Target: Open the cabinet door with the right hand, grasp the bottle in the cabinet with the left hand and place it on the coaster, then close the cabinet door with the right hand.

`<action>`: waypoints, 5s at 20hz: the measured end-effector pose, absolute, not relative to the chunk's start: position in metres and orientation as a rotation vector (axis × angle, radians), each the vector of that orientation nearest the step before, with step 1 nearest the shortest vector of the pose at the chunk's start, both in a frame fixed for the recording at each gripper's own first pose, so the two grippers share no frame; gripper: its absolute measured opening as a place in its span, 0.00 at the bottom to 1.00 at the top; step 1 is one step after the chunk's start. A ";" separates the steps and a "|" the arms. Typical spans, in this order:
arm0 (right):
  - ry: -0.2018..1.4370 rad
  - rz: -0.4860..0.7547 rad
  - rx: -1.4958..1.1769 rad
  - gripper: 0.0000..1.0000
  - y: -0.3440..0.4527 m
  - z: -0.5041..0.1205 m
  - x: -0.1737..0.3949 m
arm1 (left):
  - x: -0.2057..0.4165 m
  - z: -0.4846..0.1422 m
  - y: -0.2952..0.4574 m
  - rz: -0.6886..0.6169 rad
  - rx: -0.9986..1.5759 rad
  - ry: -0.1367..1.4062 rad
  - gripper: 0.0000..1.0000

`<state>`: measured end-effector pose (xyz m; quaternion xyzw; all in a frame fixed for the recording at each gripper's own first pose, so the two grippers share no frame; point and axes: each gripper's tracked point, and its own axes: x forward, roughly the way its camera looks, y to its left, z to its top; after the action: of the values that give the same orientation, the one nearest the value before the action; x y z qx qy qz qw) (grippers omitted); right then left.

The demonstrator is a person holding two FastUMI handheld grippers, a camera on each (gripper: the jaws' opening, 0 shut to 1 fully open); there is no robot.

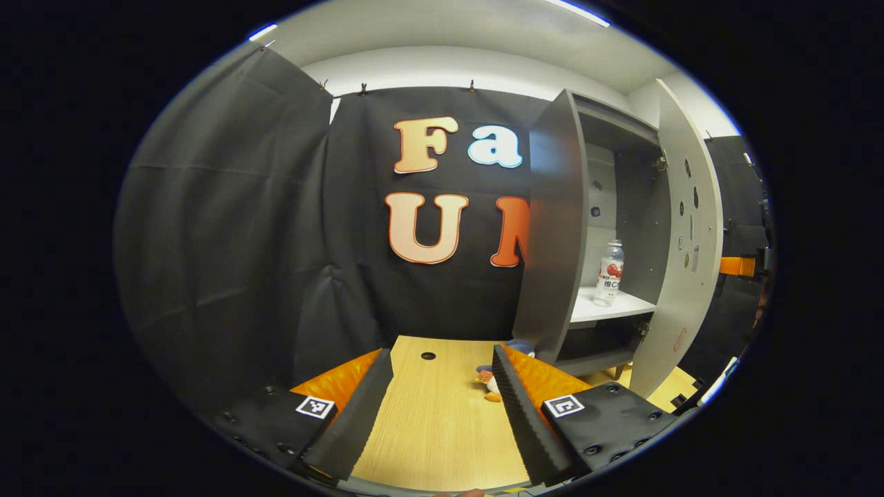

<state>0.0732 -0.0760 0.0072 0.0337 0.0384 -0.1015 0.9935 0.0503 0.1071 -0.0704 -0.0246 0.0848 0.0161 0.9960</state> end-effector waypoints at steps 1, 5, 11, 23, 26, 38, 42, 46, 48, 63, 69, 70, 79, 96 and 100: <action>0.073 -0.206 0.070 0.12 -0.086 0.007 0.067 | 0.052 -0.069 0.092 0.022 -0.048 0.167 0.97; 0.071 -0.176 0.090 0.12 -0.119 0.009 0.048 | 0.053 -0.066 0.041 0.005 -0.041 0.166 0.95; 0.077 -0.147 0.043 0.10 -0.184 0.012 0.033 | 0.046 -0.061 -0.031 0.000 -0.039 0.164 0.98; 0.058 -0.049 0.080 0.02 -0.268 0.016 0.033 | 0.024 -0.081 -0.085 0.093 -0.040 0.203 0.92; 0.061 -0.037 0.075 0.04 -0.275 0.017 0.032 | 0.019 -0.082 -0.086 0.116 -0.032 0.204 0.95; 0.044 -0.070 0.065 0.05 -0.302 0.016 0.001 | 0.020 -0.085 -0.110 0.095 -0.031 0.212 0.97; 0.055 -0.056 0.087 0.10 -0.289 0.015 -0.010 | 0.049 -0.085 -0.127 0.045 -0.034 0.208 0.97; 0.035 -0.078 0.052 0.00 -0.266 0.027 -0.032 | 0.101 -0.087 -0.157 -0.050 -0.048 0.202 0.97; 0.024 -0.076 0.063 0.11 -0.248 0.033 -0.041 | 0.131 -0.084 -0.177 -0.105 -0.048 0.189 0.92; 0.123 -0.103 0.133 0.06 -0.147 -0.020 0.042 | 0.337 -0.081 -0.307 -0.355 0.031 0.096 0.96; 0.195 -0.140 0.140 0.06 -0.143 -0.042 0.072 | 0.392 -0.089 -0.324 -0.372 0.017 0.083 0.95; 0.202 -0.144 0.137 0.06 -0.138 -0.038 0.072 | 0.397 -0.092 -0.327 -0.375 0.016 0.085 0.95; 0.260 -0.160 0.137 0.06 -0.129 -0.054 0.075 | 0.427 -0.099 -0.335 -0.347 0.018 0.087 0.85; 0.301 0.001 0.220 0.08 -0.129 -0.069 -0.058 | 0.190 -0.113 -0.220 -0.183 0.053 0.048 0.85; 0.322 0.033 0.229 0.08 -0.132 -0.075 -0.074 | 0.142 -0.153 -0.204 -0.143 0.078 0.099 0.84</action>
<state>-0.0738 -0.1316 -0.0750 0.1139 0.1597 0.0163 0.9804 0.1424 -0.2044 -0.1528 0.0388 0.0492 -0.0712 0.9955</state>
